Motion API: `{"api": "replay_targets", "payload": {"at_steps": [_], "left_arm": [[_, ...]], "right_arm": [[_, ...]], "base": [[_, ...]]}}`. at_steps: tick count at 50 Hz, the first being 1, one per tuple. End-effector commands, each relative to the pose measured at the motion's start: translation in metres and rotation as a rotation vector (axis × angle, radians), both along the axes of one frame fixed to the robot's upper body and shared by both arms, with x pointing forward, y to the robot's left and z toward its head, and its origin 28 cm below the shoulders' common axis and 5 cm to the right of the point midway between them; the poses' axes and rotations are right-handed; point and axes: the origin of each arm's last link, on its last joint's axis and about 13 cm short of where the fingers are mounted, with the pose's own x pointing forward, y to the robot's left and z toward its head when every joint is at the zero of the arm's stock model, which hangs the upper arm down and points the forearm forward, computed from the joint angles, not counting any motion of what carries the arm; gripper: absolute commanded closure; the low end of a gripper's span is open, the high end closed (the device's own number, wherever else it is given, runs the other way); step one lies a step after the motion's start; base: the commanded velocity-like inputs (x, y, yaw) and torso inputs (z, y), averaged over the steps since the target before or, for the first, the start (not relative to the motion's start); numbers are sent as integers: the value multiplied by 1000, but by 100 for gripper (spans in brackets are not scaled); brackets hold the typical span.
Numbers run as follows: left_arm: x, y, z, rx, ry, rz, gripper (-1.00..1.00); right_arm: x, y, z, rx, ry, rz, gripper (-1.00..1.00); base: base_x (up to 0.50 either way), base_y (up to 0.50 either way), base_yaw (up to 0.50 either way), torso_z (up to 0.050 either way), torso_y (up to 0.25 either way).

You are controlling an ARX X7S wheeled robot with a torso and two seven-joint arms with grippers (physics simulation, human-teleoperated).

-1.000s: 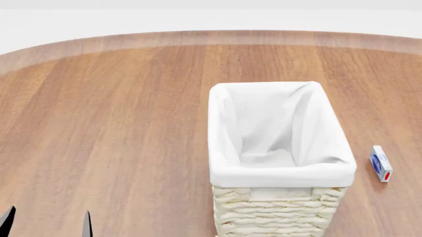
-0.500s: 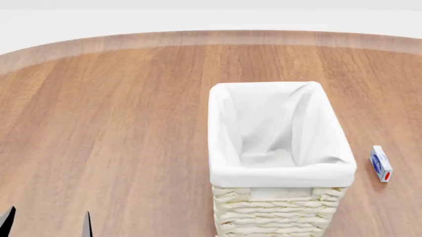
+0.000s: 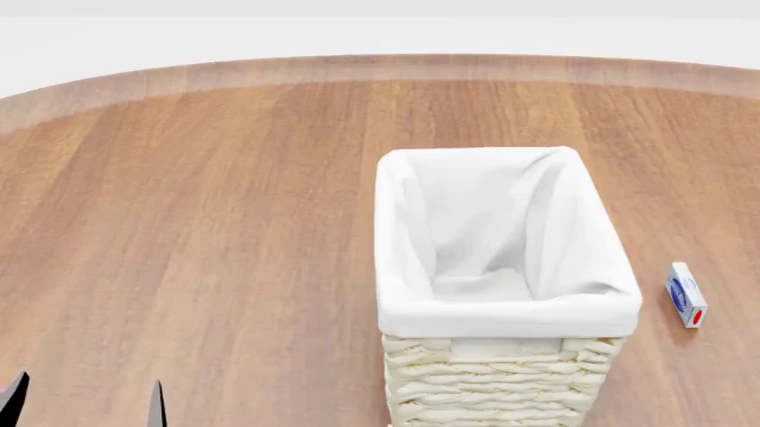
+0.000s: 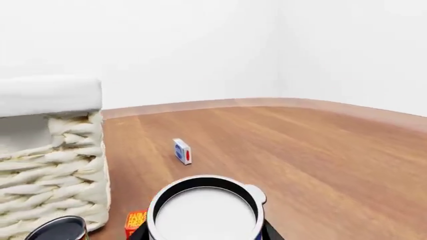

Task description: Pick up the alphabet soup and put it in the basket.

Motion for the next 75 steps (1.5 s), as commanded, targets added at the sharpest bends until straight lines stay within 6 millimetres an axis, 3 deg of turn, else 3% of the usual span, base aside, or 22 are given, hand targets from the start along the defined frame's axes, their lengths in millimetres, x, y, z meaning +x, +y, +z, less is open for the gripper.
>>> {"api": "replay_targets", "payload": {"at_steps": [1, 26, 41, 47, 57, 75], "left_arm": [[0, 0, 0, -4, 0, 0, -100], [1, 1, -1, -6, 5, 0, -100], [1, 1, -2, -9, 6, -1, -100], [1, 1, -2, -9, 6, 1, -100], [2, 2, -3, -10, 11, 3, -100], [1, 1, -3, -13, 13, -1, -100]], "right_arm": [[3, 1, 38, -51, -70, 18, 100], [6, 7, 98, -93, -198, 63, 100], [22, 16, 148, -151, -280, 126, 100], [26, 18, 158, -159, -295, 148, 100], [53, 31, 181, -197, -291, 221, 100], [97, 47, 200, -213, -302, 301, 100]], "base": [[0, 0, 0, 0, 0], [0, 0, 0, 0, 0], [0, 0, 0, 0, 0], [0, 0, 0, 0, 2], [0, 0, 0, 0, 0], [0, 0, 0, 0, 1]]}}
